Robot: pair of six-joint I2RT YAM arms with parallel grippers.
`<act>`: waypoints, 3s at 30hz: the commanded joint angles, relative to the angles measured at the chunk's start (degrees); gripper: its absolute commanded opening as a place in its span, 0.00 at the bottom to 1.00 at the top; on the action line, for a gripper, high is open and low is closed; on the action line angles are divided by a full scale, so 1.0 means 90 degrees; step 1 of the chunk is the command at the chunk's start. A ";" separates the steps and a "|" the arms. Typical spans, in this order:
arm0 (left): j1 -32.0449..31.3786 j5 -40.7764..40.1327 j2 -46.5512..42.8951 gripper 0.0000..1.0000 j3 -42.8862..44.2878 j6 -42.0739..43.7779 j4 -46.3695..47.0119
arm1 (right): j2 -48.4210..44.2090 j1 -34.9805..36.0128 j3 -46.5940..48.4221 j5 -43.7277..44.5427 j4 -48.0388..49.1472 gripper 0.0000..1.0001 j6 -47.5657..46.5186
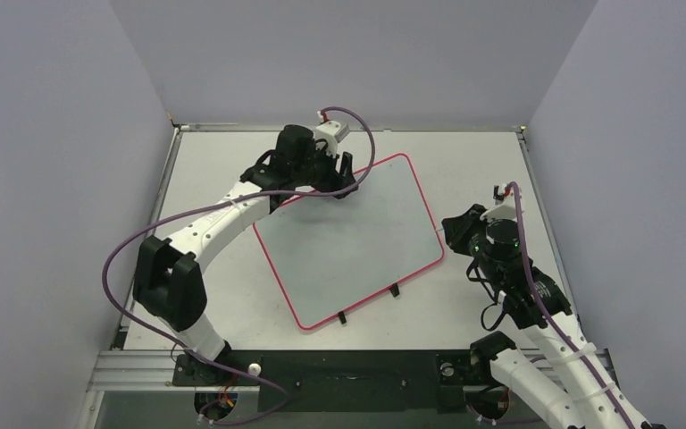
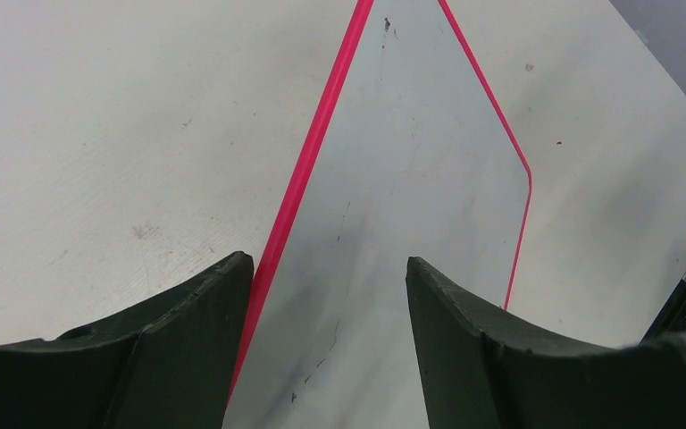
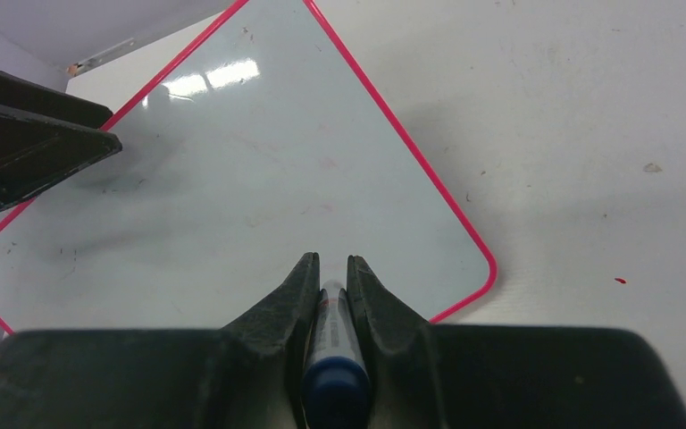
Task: Write a sentence on the whiteboard
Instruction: Move the whiteboard stand to the center of the board, then pick up the whiteboard from the whiteboard stand.
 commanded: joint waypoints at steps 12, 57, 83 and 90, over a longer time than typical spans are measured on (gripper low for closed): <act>0.0650 -0.0113 -0.1513 0.55 0.0439 0.0292 -0.0912 | -0.0120 -0.0045 0.0181 0.0190 0.0069 0.00 -0.0094; 0.2033 0.4750 0.1193 0.56 0.0352 0.0909 -0.1362 | -0.0075 -0.0043 0.0201 0.0121 -0.0007 0.00 -0.0277; 0.1176 0.2385 0.1354 0.00 0.1483 0.1645 -0.3085 | 0.0040 -0.0044 0.0273 -0.0006 0.0021 0.00 -0.0221; 0.0953 0.1372 0.1120 0.00 0.1581 0.1386 -0.2960 | -0.0227 -0.0045 0.0009 -0.0366 0.0454 0.00 -0.0212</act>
